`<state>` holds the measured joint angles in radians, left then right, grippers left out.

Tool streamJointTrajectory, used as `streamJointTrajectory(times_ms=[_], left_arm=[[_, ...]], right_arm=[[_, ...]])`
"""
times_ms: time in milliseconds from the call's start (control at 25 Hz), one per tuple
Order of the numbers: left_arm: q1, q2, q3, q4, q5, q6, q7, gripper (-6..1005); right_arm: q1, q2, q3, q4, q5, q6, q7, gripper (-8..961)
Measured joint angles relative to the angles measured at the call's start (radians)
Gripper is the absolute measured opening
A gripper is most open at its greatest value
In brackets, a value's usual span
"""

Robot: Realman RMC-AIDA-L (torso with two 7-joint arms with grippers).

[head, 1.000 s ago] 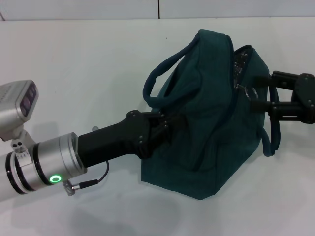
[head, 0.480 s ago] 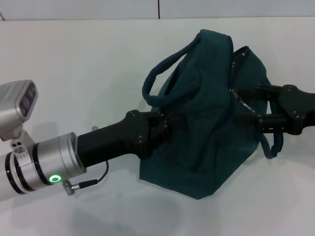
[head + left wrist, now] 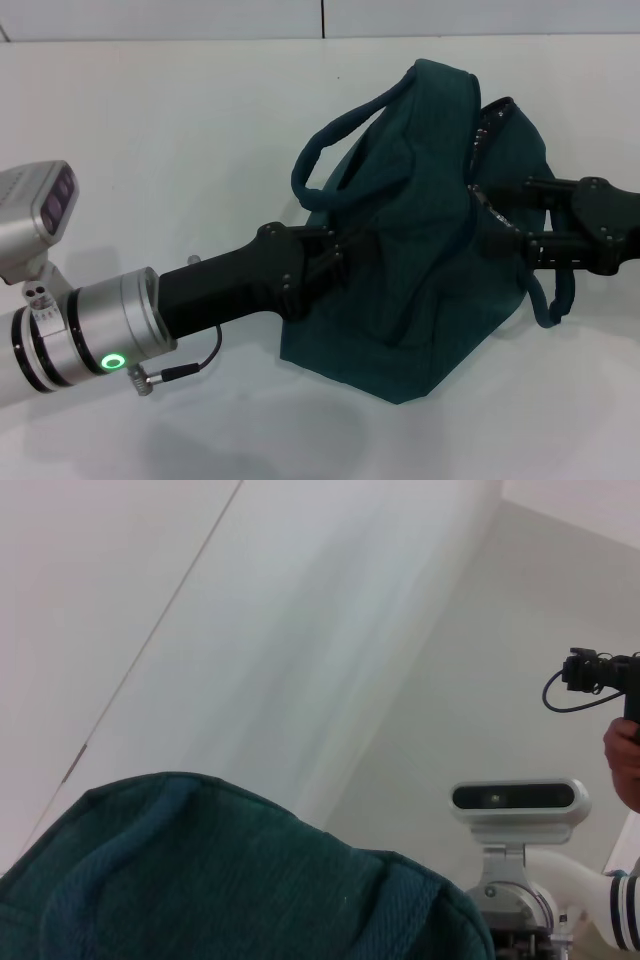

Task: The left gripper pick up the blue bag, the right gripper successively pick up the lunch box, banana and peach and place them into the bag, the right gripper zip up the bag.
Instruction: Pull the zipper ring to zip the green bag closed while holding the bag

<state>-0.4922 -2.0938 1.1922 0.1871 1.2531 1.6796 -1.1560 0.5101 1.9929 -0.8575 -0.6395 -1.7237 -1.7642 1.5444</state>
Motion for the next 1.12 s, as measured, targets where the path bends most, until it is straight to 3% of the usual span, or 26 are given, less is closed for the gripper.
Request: streamJointTrajectory(times_ms=[80, 280, 720, 1120], left_arm=[[0.000, 0.000, 0.001, 0.000, 0.000, 0.000, 0.000, 41], [0.004, 0.000, 0.002, 0.000, 0.000, 0.000, -0.001, 41], [0.006, 0.000, 0.004, 0.000, 0.000, 0.002, -0.001, 41], [0.006, 0.000, 0.006, 0.000, 0.000, 0.004, -0.010, 41]], right_arm=[[0.000, -0.003, 0.000, 0.005, 0.000, 0.003, 0.001, 819], [0.001, -0.006, 0.000, 0.008, -0.011, 0.007, 0.005, 630], [0.006, -0.001, 0.000, 0.020, -0.011, 0.012, 0.013, 446], [0.021, 0.005, -0.024, 0.023, -0.025, 0.016, 0.013, 449]])
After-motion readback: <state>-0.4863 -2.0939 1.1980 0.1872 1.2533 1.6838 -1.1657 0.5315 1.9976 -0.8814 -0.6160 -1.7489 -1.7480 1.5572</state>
